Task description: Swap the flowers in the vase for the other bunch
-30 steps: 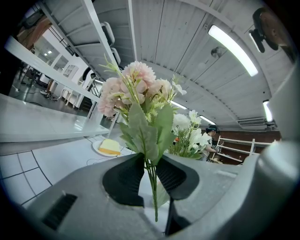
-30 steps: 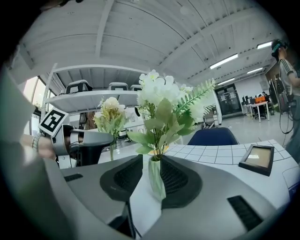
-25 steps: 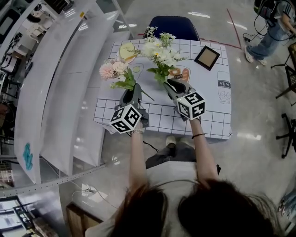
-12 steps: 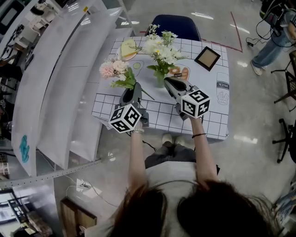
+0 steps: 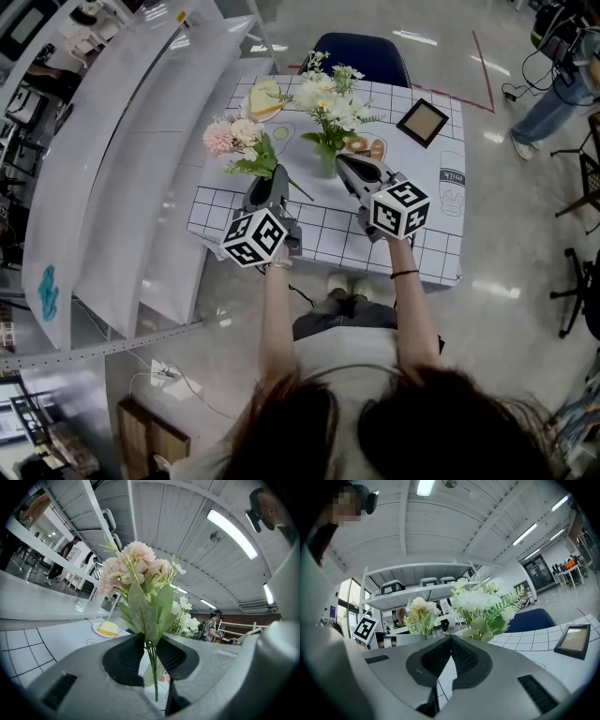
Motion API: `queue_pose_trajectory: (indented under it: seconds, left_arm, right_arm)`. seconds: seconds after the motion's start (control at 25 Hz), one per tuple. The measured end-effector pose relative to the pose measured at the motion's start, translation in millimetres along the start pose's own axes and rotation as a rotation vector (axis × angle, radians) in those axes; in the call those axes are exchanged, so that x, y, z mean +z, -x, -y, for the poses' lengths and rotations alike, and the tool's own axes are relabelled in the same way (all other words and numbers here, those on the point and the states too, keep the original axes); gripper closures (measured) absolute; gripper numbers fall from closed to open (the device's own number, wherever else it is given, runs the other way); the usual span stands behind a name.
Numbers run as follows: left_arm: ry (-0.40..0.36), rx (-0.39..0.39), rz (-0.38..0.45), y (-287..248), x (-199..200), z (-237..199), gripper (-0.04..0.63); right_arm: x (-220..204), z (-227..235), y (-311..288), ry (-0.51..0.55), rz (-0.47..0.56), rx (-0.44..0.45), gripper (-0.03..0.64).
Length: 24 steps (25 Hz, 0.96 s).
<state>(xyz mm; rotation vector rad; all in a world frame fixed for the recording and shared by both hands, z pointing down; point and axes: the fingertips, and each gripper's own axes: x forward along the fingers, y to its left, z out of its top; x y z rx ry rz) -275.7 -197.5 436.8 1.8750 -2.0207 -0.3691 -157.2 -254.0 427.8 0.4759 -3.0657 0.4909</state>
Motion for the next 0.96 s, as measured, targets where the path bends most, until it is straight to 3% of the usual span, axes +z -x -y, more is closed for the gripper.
queue_pose_trajectory:
  seconds: [0.96]
  left_arm:
    - [0.0,-0.004,0.009,12.1,0.0,5.4,0.52]
  right_arm:
    - [4.2,-13.1,9.0,0.015,0.021,0.027,0.607]
